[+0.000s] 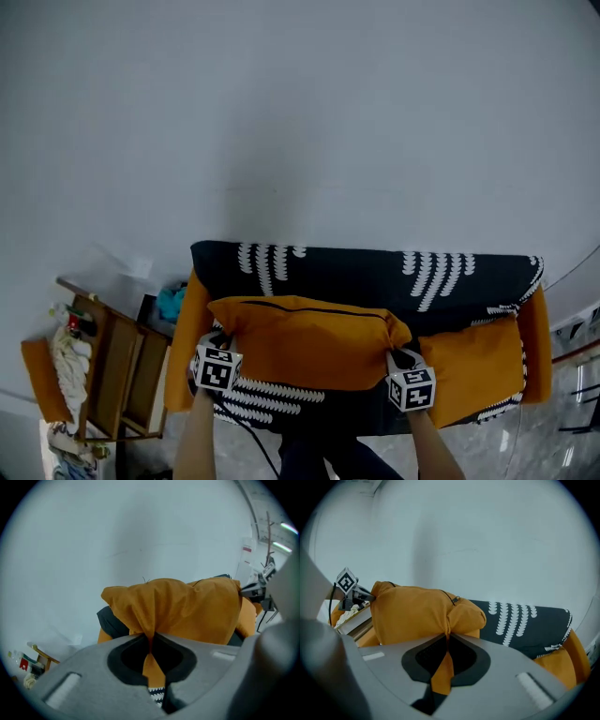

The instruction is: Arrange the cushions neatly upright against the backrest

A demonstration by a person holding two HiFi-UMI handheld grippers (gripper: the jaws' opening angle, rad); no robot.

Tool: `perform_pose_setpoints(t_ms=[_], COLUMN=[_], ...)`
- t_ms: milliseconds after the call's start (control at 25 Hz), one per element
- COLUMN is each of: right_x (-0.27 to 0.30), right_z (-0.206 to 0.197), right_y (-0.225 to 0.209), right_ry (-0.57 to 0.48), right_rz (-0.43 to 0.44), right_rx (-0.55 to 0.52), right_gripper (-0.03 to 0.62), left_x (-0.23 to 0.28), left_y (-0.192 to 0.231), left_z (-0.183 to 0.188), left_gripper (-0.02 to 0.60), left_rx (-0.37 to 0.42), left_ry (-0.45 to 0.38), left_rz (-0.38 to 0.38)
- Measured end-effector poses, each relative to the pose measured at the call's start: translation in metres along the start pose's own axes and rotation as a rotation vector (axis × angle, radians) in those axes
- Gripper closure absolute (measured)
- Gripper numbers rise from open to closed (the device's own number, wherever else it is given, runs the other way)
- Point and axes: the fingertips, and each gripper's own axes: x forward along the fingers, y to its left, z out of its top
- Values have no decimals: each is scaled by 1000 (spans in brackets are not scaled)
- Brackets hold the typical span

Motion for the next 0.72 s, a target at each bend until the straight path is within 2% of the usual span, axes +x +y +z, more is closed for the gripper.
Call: perform_pose_setpoints(t_ms=[200,440,720], right_x=[16,43,84], right_z=[33,63,89], right_y=[14,35,51], right_ry=[-20,-10,8], right_rz=[-7,-40,-118], right_rx=[-33,-80,-60], right_gripper=[563,563,562], left_x=[3,29,72], left_y=[29,71,113], left_z=[7,14,21], left_gripper=[560,558,557], left_rx=[-14,-8,17], left_ry=[-26,-27,-14], left_rz=[-5,-58,-122])
